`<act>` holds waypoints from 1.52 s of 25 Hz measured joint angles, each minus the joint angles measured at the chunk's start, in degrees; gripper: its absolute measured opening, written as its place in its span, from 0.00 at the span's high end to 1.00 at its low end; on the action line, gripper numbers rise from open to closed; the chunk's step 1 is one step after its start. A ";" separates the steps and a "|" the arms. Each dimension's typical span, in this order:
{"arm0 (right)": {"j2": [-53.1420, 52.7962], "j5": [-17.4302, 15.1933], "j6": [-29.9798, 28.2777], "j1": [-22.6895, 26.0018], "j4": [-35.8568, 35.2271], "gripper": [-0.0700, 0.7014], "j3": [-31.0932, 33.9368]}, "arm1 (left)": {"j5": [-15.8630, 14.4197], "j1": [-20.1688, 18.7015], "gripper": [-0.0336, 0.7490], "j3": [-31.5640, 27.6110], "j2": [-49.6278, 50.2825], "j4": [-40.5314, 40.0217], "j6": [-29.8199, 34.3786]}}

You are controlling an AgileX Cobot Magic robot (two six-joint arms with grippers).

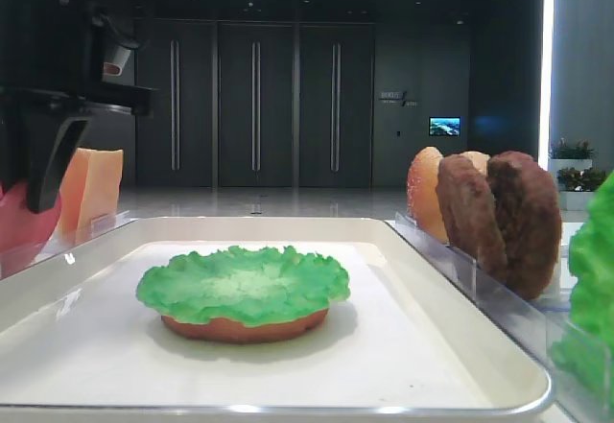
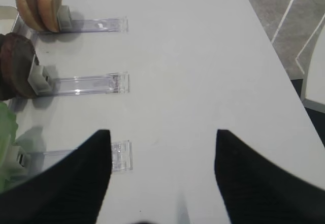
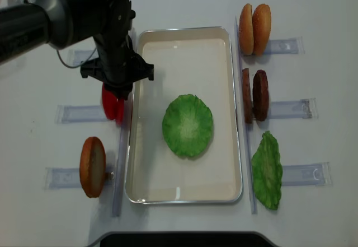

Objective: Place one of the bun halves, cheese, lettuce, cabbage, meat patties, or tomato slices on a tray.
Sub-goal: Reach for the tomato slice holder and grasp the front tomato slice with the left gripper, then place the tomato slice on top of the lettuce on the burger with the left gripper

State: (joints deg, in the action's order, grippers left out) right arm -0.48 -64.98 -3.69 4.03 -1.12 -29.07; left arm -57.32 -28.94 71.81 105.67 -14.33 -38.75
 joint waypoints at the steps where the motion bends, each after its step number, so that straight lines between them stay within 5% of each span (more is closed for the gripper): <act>1: 0.00 0.00 0.00 0.00 0.00 0.36 0.00 | -0.38 0.00 0.88 0.49 -0.35 0.24 0.28; 7: 0.00 0.00 0.00 0.00 0.00 0.36 0.00 | -3.06 0.00 0.88 7.04 -5.68 3.54 1.56; 13: 0.00 0.00 0.00 0.00 0.00 0.36 0.00 | -4.12 -0.32 0.88 7.66 -8.83 7.94 2.97; 20: 0.00 0.00 0.00 0.00 0.00 0.36 0.00 | 12.81 -5.18 0.88 -0.43 -8.83 30.08 14.97; 23: 0.00 0.05 0.00 0.00 0.00 0.36 0.00 | 17.97 -5.58 0.88 -4.10 -8.83 42.15 25.65; 29: 0.00 0.05 0.00 0.00 0.00 0.36 0.00 | 23.98 -5.20 0.88 -13.63 -9.95 58.15 44.69; 35: 0.00 0.05 0.00 0.00 0.00 0.36 0.00 | 22.92 1.82 0.88 -18.26 -10.65 75.23 65.01; 38: 0.00 0.05 0.04 0.00 0.00 0.36 0.00 | 22.87 2.96 0.88 -19.14 -10.65 78.18 69.56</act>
State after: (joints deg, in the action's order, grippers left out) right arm -0.48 -64.93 -3.65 4.03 -1.12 -29.07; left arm -34.44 -25.98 52.67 95.02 63.85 30.80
